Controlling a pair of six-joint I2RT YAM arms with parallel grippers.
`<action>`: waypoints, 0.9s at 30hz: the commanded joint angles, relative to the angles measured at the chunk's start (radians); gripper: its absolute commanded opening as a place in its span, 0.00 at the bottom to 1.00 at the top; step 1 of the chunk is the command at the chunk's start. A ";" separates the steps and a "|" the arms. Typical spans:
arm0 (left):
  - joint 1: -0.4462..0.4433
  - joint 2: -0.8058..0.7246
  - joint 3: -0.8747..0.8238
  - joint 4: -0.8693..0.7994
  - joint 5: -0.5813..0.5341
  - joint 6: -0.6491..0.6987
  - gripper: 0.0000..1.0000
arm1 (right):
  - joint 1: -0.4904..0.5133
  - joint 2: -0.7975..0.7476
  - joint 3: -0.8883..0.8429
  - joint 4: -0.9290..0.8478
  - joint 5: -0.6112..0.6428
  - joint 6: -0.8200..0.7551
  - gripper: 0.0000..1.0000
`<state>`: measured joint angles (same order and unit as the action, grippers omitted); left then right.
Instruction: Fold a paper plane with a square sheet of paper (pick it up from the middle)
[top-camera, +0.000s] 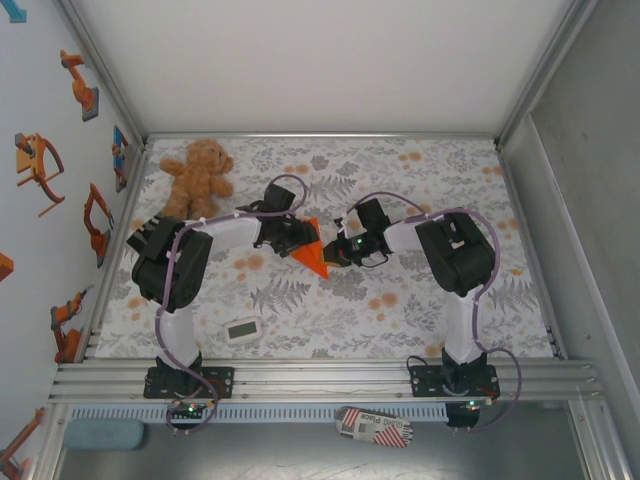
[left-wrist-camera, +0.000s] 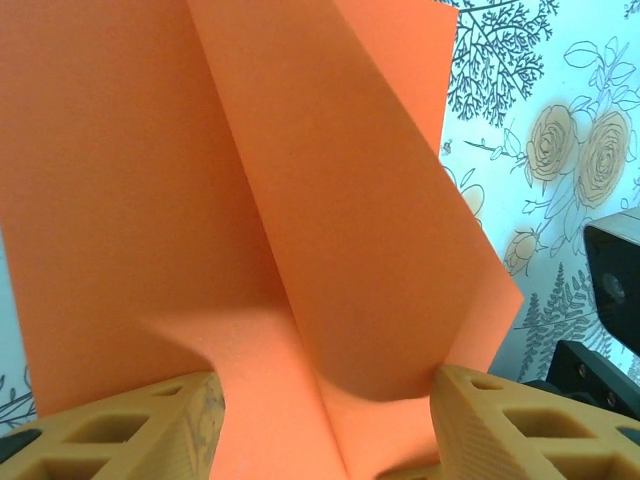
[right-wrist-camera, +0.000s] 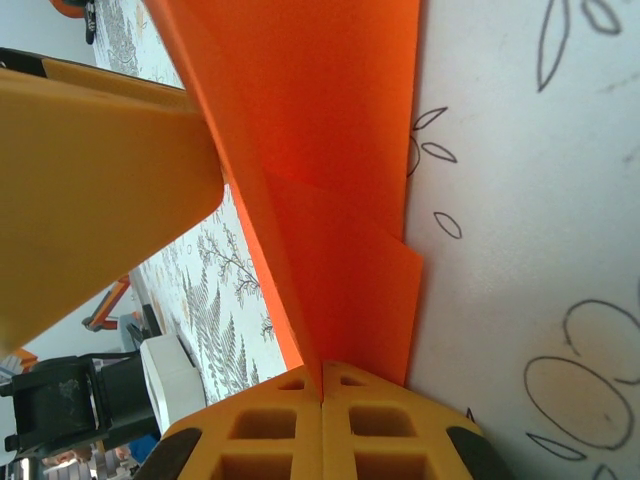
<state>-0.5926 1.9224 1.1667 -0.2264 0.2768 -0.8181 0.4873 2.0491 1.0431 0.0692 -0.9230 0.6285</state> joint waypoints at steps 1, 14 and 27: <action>0.002 0.073 -0.013 -0.157 -0.089 -0.002 0.56 | 0.002 0.005 -0.022 -0.061 0.046 -0.020 0.11; 0.001 0.127 -0.007 -0.169 -0.087 -0.016 0.54 | 0.010 -0.078 -0.023 -0.117 -0.052 -0.097 0.14; 0.001 0.154 0.010 -0.195 -0.083 -0.016 0.55 | 0.018 -0.061 -0.026 -0.196 0.006 -0.150 0.14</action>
<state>-0.5941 1.9617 1.2293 -0.3096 0.2695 -0.8265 0.4992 1.9949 1.0264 -0.0868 -0.9379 0.5102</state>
